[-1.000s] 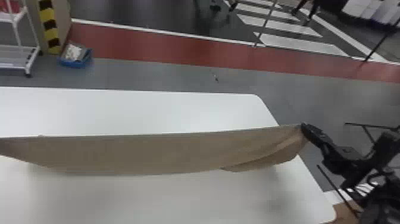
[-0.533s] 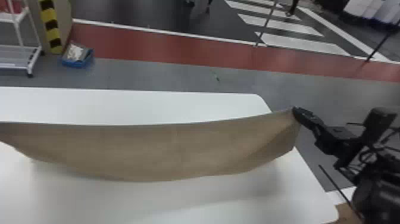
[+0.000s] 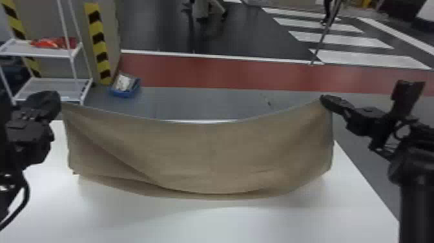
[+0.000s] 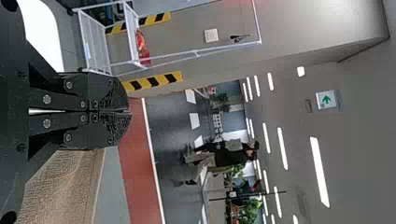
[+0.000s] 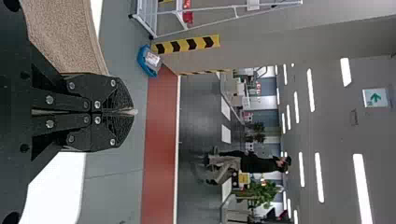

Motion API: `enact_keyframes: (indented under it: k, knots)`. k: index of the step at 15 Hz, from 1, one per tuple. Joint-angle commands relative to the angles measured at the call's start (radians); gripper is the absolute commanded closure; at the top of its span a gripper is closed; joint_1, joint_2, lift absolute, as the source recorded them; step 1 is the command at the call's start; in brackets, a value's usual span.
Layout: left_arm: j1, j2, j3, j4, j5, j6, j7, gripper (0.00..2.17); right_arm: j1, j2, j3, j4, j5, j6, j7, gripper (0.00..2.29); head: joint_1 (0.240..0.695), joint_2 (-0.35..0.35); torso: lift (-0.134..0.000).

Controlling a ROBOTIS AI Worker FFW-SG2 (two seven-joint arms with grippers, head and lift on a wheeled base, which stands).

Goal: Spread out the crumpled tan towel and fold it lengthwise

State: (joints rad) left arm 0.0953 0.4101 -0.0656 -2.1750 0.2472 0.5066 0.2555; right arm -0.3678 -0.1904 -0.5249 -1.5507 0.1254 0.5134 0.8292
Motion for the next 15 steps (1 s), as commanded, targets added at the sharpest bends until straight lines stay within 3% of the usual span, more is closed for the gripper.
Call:
enact_keyframes:
  k: [1,4,5,8,10,13,15]
  knots:
    - [-0.186,-0.004,-0.017,0.182,0.034,0.002,-0.021,1.38,-0.152,-0.001,0.055,0.188,0.077,-0.152,-0.007,1.69,0.547,-0.153,-0.125]
    - [-0.378,-0.008,-0.043,0.359,0.053,0.002,-0.021,1.38,-0.303,-0.001,0.069,0.345,0.157,-0.315,-0.050,1.69,0.492,-0.116,-0.125]
    - [-0.425,-0.011,-0.043,0.403,0.063,0.002,-0.022,1.38,-0.349,-0.001,0.068,0.383,0.160,-0.330,-0.052,1.69,0.445,-0.097,-0.125]
    - [-0.470,-0.011,-0.033,0.397,0.096,0.042,-0.024,1.38,-0.390,-0.020,0.052,0.396,0.151,-0.348,-0.050,1.69,0.376,-0.080,-0.125]
    - [-0.379,-0.008,-0.008,0.308,0.142,0.088,-0.045,1.38,-0.289,-0.057,0.039,0.393,0.079,-0.376,-0.025,1.69,0.346,-0.081,-0.125]
    - [-0.138,-0.007,0.003,0.162,0.127,0.106,-0.045,1.38,-0.080,-0.106,0.014,0.357,-0.039,-0.437,0.053,1.69,0.407,-0.112,-0.125]
    - [0.020,-0.013,0.018,0.092,0.104,0.097,-0.042,1.38,0.021,-0.107,-0.038,0.331,-0.079,-0.456,0.131,1.69,0.481,-0.131,-0.125]
